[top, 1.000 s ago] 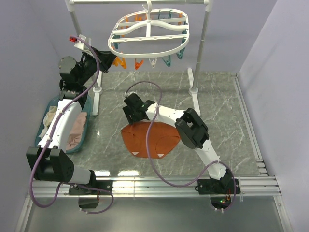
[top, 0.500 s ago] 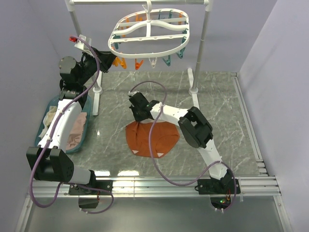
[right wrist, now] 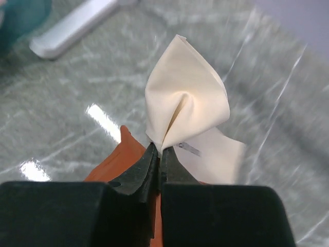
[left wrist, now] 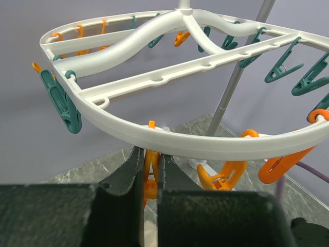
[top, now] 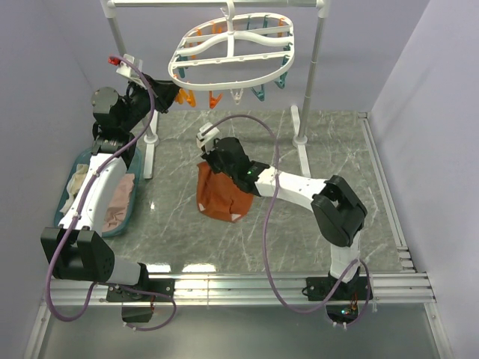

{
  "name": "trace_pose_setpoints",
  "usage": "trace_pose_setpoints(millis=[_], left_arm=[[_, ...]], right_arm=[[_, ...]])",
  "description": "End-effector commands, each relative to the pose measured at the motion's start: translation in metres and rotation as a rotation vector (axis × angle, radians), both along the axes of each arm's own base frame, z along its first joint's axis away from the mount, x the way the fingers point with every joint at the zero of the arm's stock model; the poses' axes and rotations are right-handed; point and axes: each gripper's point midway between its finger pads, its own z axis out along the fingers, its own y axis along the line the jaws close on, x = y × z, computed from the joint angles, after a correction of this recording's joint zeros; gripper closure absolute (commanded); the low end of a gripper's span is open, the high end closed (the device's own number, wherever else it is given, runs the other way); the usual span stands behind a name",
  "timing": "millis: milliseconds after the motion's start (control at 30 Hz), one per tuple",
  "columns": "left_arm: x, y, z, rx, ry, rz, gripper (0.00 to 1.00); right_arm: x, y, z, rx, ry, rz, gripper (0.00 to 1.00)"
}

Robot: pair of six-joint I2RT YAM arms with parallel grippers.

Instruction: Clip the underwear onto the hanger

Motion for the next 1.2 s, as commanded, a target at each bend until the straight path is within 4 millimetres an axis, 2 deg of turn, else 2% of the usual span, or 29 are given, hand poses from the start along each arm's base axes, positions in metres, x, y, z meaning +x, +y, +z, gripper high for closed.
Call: trace_pose_setpoints(millis=[0,300,500,633,900,1167], left_arm=[[-0.013,-0.001,0.009,-0.006,-0.007,-0.012,1.00],[-0.012,-0.002,0.005,0.003,0.009,-0.016,1.00],[-0.013,-0.002,0.003,0.000,0.014,-0.021,1.00],[-0.013,-0.003,0.001,0.003,0.019,-0.026,1.00],[-0.011,-0.005,-0.002,0.007,0.029,-0.034,1.00],[-0.011,-0.004,-0.005,0.015,0.036,-0.031,1.00]], right_arm=[[0.004,0.012,0.070,0.038,-0.297,0.046,1.00],[0.016,0.005,0.128,0.029,-0.544,-0.017,1.00],[0.020,0.004,0.153,0.032,-0.636,-0.036,1.00],[0.020,0.006,0.161,0.031,-0.668,-0.030,1.00],[-0.001,0.014,0.172,0.029,-0.752,0.041,1.00],[-0.011,0.023,0.179,0.015,-0.803,0.132,1.00]])
